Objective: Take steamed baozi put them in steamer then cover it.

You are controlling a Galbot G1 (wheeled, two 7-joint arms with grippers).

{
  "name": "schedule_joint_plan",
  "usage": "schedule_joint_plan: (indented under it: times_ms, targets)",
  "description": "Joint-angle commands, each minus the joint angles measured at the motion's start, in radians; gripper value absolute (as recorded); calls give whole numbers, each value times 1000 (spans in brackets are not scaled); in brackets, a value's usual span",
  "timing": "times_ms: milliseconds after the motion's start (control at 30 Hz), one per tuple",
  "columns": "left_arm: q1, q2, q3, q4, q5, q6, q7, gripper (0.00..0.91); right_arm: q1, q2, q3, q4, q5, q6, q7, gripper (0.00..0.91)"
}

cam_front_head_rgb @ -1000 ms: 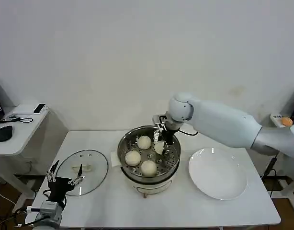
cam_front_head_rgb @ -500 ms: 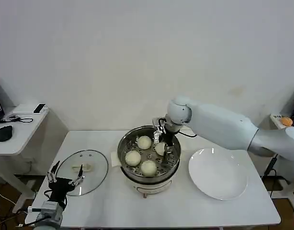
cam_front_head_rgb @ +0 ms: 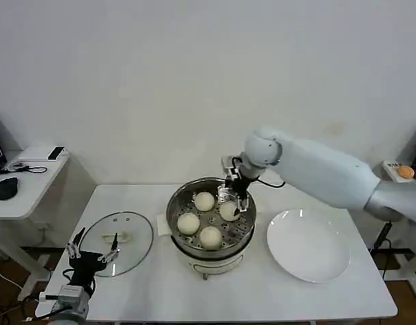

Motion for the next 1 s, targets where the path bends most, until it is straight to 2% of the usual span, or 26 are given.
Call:
schedule_joint_plan:
  times_ms: [33,67,100,133,200,233,267,300,333,433,500,533,600,700,767,833,900,1000]
  targets:
    - [0,0,4,-4,-9,-9,-3,907,-83,-142,354,88,183,60,111,907]
    - [0,-1,6,-4,-15,-12,-9,907,-89,-144,369,91,187,63,124,907]
    - [-1,-2,7,-5,-36,-17,-20,907,-118,-154,431,101,216,84,147,907]
    - [-3,-6,11,-7,-56,-15,-29,907,-148,-162,484,111,226,91,200,907]
    - [-3,-8,18,-8,-74,-21,-42,907,-184,-169,538,122,231,106,251,907]
    - [-1,-10,21,-8,-80,-29,-48,907,-223,-182,591,141,244,125,319,907]
    - [-1,-13,21,-7,-85,-40,-52,907,-238,-190,607,151,254,134,357,907]
    - [-2,-22,20,-5,-89,-50,-54,907,-289,-205,646,173,274,147,438,907]
    - [-2,-26,18,-5,-94,-60,-56,907,-320,-220,675,188,287,167,492,907]
    - [1,-26,15,-2,-121,-55,-56,907,-433,-241,791,287,345,161,672,907]
    - [2,-27,17,0,-136,-56,-64,907,-500,-245,856,333,361,155,771,907]
    - [2,-29,17,6,-142,-60,-68,907,-567,-252,923,370,378,157,839,907]
    - [2,-31,18,11,-146,-73,-71,907,-688,-263,1017,421,398,156,899,907]
    - [-1,-40,15,20,-150,-73,-72,907,-826,-250,1146,470,395,155,957,907]
    - [-2,-46,17,23,-153,-71,-76,907,-956,-235,1261,516,404,162,983,907]
    - [2,-46,20,21,-174,-74,-76,907,-1039,-215,1315,533,392,172,990,907]
    - [12,-37,34,8,-212,-76,-94,907,-1221,-169,1411,571,378,195,1017,907]
    - [16,-39,35,-2,-209,-62,-106,907,-1363,-108,1526,608,380,219,1028,907]
